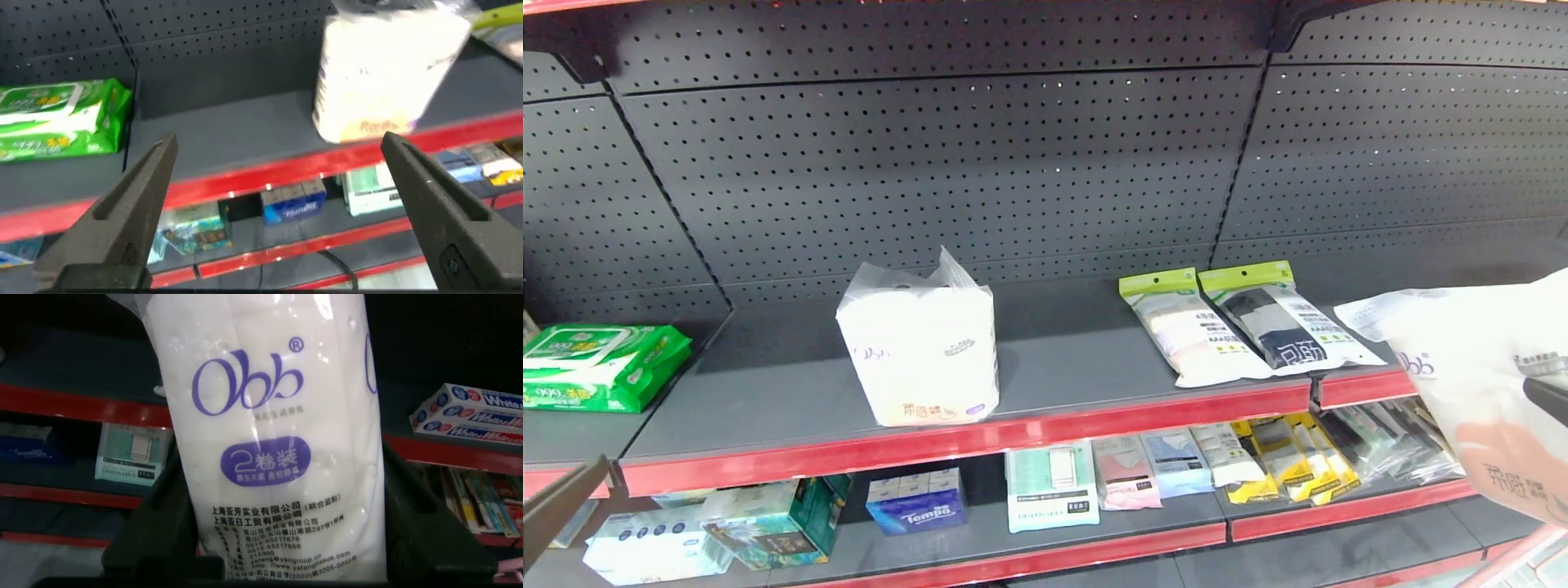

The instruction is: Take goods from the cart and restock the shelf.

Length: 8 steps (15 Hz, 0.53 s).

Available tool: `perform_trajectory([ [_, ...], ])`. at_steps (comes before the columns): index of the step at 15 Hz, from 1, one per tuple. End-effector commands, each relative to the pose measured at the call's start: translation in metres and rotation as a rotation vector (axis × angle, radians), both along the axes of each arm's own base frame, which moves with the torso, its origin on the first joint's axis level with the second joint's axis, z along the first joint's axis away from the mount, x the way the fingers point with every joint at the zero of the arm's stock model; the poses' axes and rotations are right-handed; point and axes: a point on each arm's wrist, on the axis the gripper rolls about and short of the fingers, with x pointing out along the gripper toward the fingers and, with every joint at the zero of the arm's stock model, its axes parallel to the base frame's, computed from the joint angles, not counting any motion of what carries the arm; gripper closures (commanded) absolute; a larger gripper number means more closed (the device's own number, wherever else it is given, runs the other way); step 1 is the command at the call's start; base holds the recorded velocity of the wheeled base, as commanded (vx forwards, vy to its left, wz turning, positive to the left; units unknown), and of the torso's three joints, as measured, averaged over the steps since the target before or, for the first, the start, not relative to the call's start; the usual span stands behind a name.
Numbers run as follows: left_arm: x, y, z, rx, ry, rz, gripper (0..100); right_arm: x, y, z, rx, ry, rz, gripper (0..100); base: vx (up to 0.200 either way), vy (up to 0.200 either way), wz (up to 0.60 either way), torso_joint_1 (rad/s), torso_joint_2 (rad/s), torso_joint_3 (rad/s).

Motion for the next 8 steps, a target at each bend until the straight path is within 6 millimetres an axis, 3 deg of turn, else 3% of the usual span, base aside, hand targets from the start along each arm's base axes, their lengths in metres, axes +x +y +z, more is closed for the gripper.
perform_trajectory([
  [1,0.000,0.000,0.000,0.003,0.002,-0.003,0,0.000,0.000,0.000,-0.002,-0.004,0.001,100,0.000,0.000,0.00,0.000,0.00,0.000],
  [8,-0.012,-0.004,-0.014,0.012,-0.019,-0.033,0,0.000,0.000,0.003,-0.015,-0.013,0.000,100,0.000,0.000,0.00,0.000,0.00,0.000],
])
